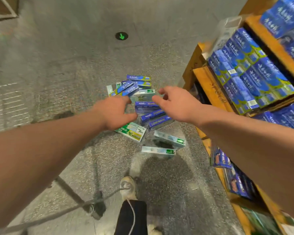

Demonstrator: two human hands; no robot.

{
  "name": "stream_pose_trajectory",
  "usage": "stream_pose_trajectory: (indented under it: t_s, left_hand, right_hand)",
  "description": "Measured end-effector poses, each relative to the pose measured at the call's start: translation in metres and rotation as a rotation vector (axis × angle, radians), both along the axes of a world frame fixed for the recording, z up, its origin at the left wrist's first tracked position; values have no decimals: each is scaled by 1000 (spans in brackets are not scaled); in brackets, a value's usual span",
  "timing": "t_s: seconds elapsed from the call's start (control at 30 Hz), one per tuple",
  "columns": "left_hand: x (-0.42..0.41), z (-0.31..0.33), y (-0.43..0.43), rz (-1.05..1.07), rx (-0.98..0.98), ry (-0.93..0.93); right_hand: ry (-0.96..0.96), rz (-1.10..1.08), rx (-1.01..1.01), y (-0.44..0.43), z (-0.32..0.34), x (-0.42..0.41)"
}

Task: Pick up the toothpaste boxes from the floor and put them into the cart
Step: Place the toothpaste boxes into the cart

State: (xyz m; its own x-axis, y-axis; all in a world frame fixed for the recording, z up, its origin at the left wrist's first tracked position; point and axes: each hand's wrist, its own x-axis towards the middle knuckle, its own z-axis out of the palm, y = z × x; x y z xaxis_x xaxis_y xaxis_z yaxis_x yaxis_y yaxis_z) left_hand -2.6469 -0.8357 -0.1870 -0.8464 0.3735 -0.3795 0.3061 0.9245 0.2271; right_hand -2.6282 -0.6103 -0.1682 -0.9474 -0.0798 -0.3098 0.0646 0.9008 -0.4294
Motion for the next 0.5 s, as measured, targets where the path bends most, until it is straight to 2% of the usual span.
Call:
stream_pose_trajectory:
  t_s: [0.23, 0.37, 0.5]
  left_hand:
    - [-97, -105, 21, 0, 19, -64]
    - [-126, -182, 14, 0, -52, -150]
    - [-140, -269, 2, -14, -118, -152]
  right_hand:
    - [-114, -1, -6, 5, -122, -91]
    - [-201, 45, -22, -8, -213, -117]
    - [-264, 117, -12, -21, -302, -140]
